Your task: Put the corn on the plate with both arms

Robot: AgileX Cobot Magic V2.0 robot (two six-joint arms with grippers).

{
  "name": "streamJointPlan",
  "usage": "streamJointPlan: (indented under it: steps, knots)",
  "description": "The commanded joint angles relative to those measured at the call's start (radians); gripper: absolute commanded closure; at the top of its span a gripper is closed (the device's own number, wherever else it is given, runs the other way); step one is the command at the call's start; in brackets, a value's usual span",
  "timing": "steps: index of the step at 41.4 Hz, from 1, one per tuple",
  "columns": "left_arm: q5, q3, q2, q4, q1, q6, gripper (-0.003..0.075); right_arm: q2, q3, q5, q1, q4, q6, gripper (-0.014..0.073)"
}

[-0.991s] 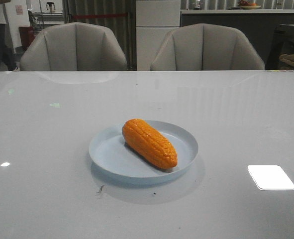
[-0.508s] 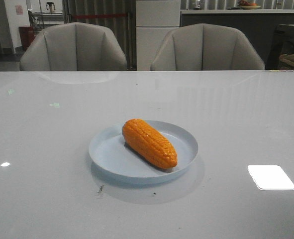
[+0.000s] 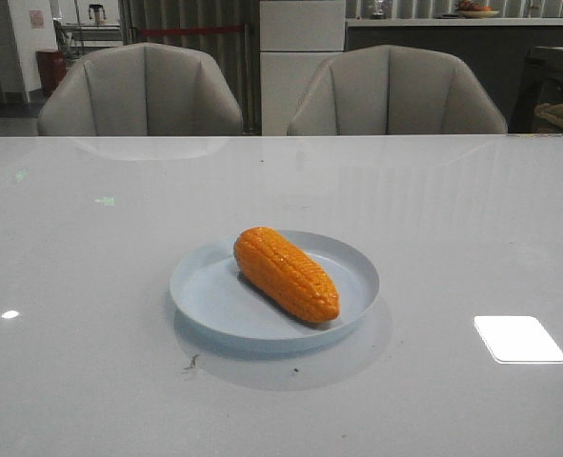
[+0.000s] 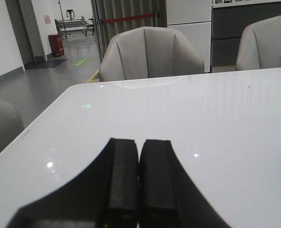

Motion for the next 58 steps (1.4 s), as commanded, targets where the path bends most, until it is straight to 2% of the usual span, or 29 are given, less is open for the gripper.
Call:
streamJointPlan:
  steps: [1, 4, 9, 16, 19, 27, 58]
  knots:
    - [-0.076, 0.038, -0.017, -0.003, -0.002, -0.009, 0.0624, -0.021, 0.036, -0.120, 0.001, 0.005, 0.005, 0.0538]
    - [-0.076, 0.038, -0.017, -0.003, -0.002, -0.009, 0.0624, -0.021, 0.089, -0.128, 0.001, 0.005, 0.005, 0.0538]
    - [-0.076, 0.038, -0.017, -0.003, -0.002, -0.009, 0.0624, -0.021, 0.087, 0.016, 0.001, 0.005, 0.005, 0.0538]
    - [-0.076, 0.038, -0.017, -0.003, -0.002, -0.009, 0.0624, -0.021, 0.087, 0.107, 0.001, -0.027, 0.006, 0.0538]
    - [-0.076, 0.038, -0.017, -0.003, -0.002, -0.009, 0.0624, -0.021, 0.087, 0.104, 0.001, -0.086, 0.041, 0.0538]
    - [-0.076, 0.038, -0.017, -0.003, -0.002, -0.009, 0.0624, -0.021, 0.087, 0.112, 0.001, -0.188, 0.241, 0.0538]
    - [-0.076, 0.038, -0.017, -0.003, -0.002, -0.009, 0.0624, -0.021, 0.087, 0.135, 0.001, -0.190, 0.241, 0.0538]
